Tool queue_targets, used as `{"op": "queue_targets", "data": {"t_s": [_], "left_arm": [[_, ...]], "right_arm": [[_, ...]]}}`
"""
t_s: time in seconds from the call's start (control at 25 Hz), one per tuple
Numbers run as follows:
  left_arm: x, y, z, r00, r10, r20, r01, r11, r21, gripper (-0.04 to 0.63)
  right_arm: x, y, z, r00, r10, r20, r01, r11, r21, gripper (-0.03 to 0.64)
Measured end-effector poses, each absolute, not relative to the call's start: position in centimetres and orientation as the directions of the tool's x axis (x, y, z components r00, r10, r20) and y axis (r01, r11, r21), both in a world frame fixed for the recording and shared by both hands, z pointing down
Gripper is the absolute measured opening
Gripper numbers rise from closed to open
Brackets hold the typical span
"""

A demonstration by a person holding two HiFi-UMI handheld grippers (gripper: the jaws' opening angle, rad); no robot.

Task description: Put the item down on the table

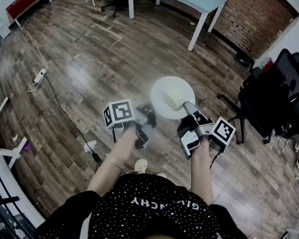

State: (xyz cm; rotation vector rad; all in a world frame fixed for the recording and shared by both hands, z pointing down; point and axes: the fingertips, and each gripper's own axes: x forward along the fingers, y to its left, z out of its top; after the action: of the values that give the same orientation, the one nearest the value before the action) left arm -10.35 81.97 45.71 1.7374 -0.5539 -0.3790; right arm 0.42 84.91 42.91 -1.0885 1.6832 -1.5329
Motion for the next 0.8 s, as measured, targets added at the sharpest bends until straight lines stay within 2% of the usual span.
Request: {"op": "queue_targets", "data": {"t_s": [0.32,0.64,0.8], "left_arm": [[-10.7,82.0,47.3,0.857,-0.507,0.096,-0.239,-0.227,0.944,0.011],[-12.5,78.9,49.2,0.784,-0.592,0.186,-0.397,-0.248,0.884,0.011],[-12.5,75.1,49.9,0.76,-0.614,0.212,-0.426,-0.226,0.876,0.011]], "right_arm": [[0.2,84.4,44.6,-0.425,-0.9,0.095,-0.161,-0.028,-0.987,0.031],[0.1,81.1,45.7,-0.444,-0.89,0.105,-0.148,-0.043,-0.988,0.031],[0.2,76.5,45.9,-0.472,-0.877,0.093,-0.128,-0.036,-0.991,0.031]]}}
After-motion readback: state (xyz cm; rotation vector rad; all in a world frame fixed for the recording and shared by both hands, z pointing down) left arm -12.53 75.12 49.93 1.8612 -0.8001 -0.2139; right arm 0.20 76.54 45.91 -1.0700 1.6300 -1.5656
